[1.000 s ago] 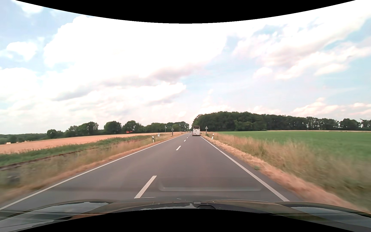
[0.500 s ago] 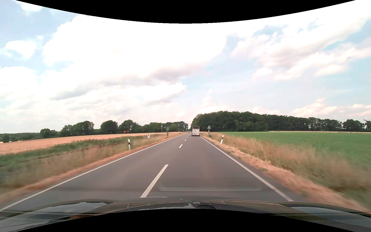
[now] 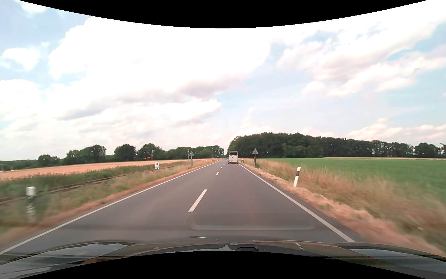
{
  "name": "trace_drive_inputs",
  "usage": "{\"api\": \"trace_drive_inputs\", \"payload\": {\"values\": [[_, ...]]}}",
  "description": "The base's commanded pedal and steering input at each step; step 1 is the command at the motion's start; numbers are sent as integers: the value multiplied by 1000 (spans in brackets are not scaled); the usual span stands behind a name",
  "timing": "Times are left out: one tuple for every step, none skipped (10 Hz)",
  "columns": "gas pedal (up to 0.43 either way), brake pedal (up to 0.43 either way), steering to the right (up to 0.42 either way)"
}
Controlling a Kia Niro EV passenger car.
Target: Follow the waypoints while adhering to traffic rules and regulations
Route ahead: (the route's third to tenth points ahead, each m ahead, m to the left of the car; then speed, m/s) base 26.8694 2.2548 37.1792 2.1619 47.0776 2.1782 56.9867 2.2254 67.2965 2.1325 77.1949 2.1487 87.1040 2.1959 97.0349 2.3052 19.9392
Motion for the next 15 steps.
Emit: {"api": "trace_drive_inputs", "payload": {"values": [[189,0,0],[189,0,0],[189,0,0],[177,0,0],[177,0,0],[177,0,0],[169,0,0],[157,0,0],[157,0,0],[157,0,0],[157,0,1],[157,0,0],[157,0,0],[157,0,0],[157,0,-1]]}}
